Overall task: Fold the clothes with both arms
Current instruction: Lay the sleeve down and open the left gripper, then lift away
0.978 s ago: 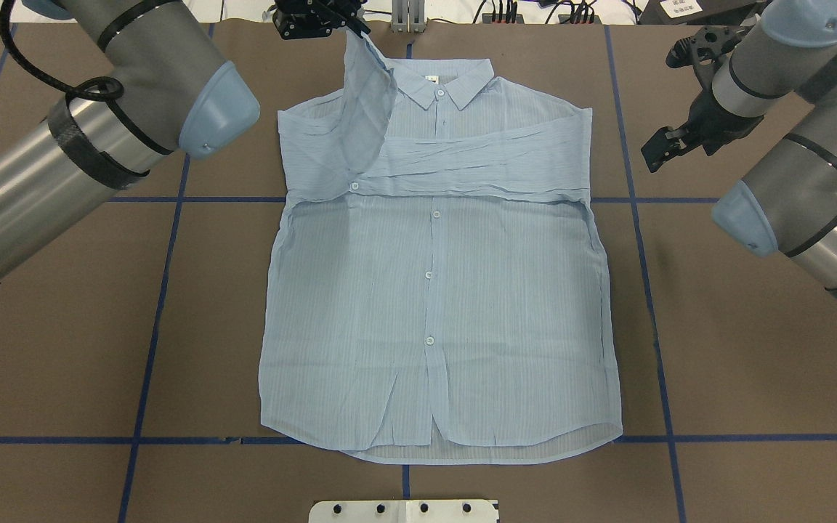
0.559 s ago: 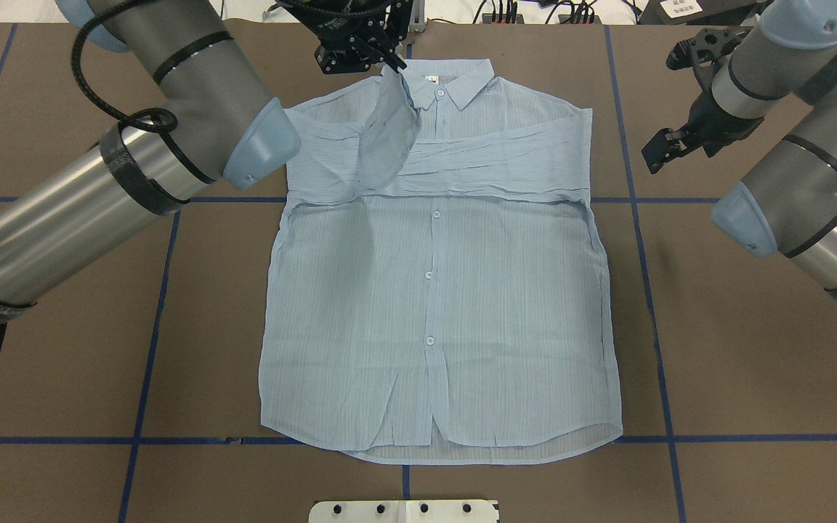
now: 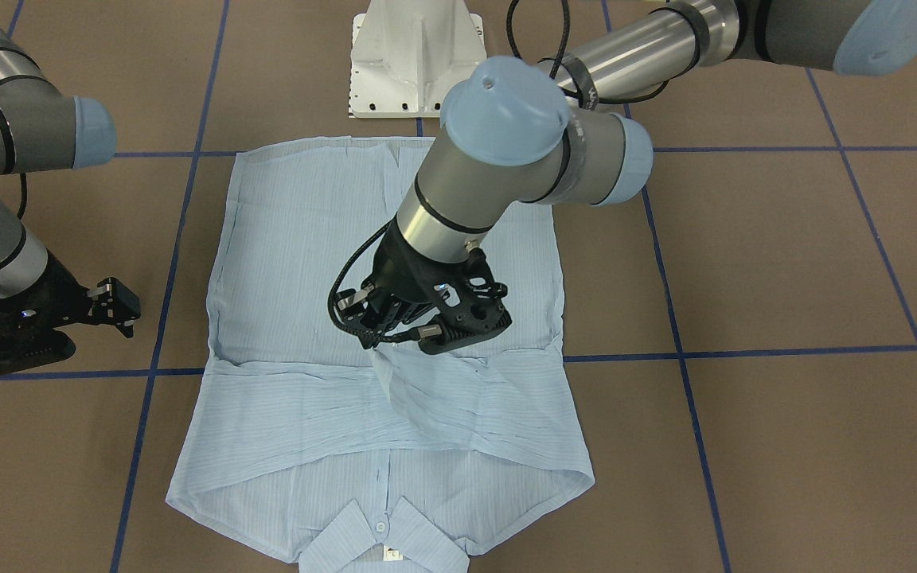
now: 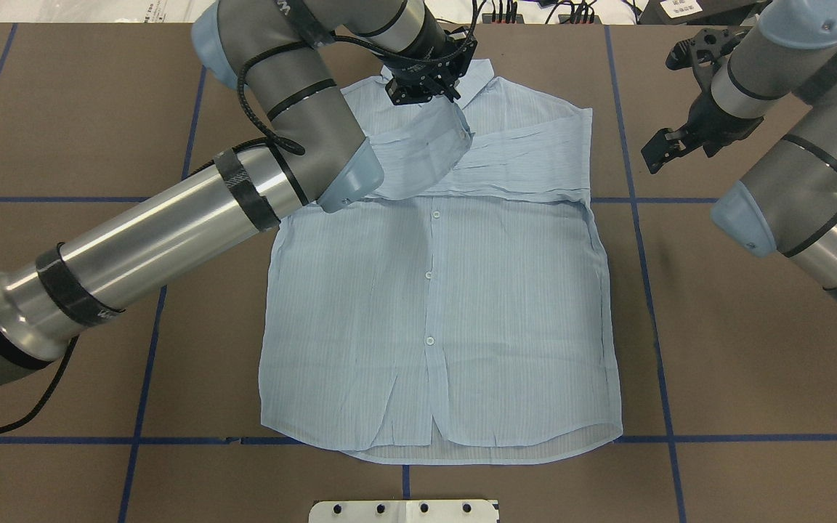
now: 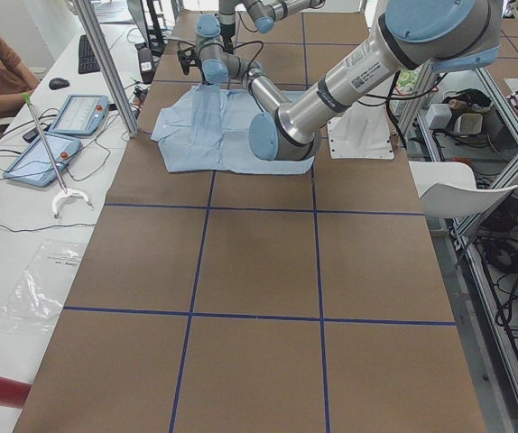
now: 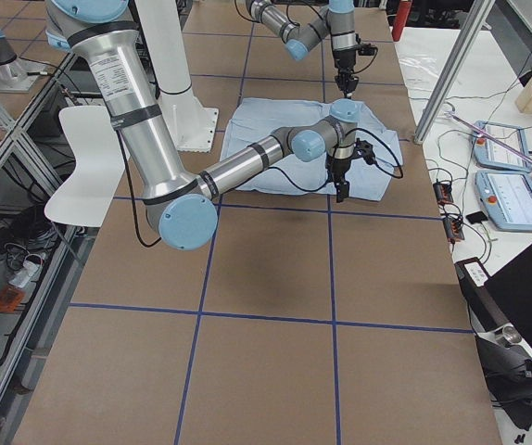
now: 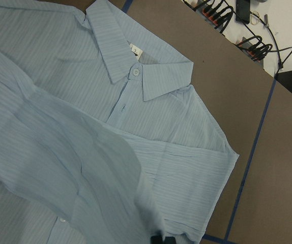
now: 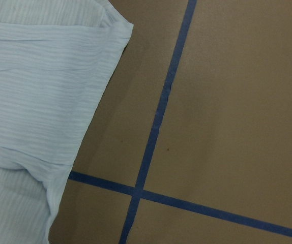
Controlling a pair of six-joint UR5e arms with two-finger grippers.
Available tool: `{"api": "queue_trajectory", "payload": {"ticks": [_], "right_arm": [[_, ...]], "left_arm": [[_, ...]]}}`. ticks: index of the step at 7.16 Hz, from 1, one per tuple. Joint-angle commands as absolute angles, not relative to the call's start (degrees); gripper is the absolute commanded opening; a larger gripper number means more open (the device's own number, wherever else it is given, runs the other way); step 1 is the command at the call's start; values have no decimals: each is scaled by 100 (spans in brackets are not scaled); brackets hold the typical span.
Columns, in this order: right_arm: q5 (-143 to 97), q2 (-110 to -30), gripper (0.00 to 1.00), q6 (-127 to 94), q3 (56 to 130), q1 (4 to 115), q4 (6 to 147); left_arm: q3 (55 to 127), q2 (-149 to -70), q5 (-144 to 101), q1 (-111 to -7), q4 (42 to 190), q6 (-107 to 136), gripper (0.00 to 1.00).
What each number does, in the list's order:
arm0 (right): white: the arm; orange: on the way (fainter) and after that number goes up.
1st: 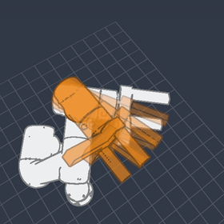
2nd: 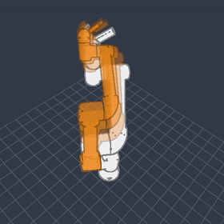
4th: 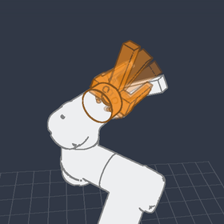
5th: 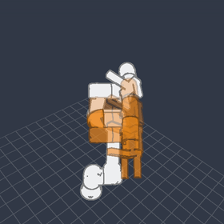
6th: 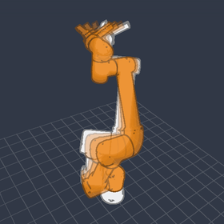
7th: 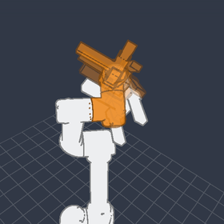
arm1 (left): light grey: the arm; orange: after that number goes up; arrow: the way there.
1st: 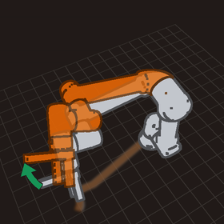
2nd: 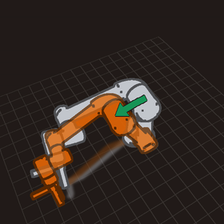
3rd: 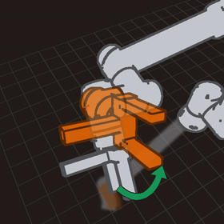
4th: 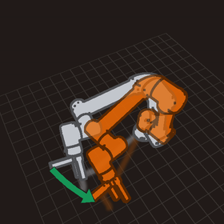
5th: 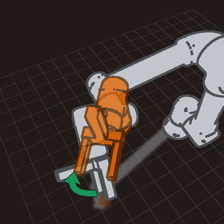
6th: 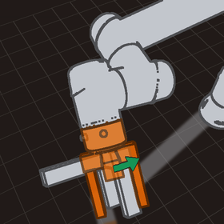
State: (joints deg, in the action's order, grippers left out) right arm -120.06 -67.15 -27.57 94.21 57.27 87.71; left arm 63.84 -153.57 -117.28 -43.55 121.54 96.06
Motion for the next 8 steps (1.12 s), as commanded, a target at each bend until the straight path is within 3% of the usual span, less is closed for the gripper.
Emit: {"api": "queue_trajectory", "payload": {"ticks": [1, 3, 6, 7, 8], "right_arm": [[-12015, -6689, 100, -2760, 9413, 5722, 8771], [-12015, -6680, 100, -2760, 9422, 5730, 8771], [-12015, -6671, 100, -2769, 9431, 5722, 8771], [-12015, -6680, 100, -2769, 9448, 5730, 8771], [-12015, -6688, 100, -2769, 9440, 5730, 8771]], "left_arm": [[5803, -15486, -11244, -3827, 12619, 9606, 0], [5345, -15635, -10837, -3482, 12857, 9633, 0], [5273, -15688, -10837, -3411, 13287, 9677, 0], [5239, -15697, -10837, -3401, 13672, 9651, 65], [5230, -15697, -10837, -3401, 13989, 9624, 100]]}}
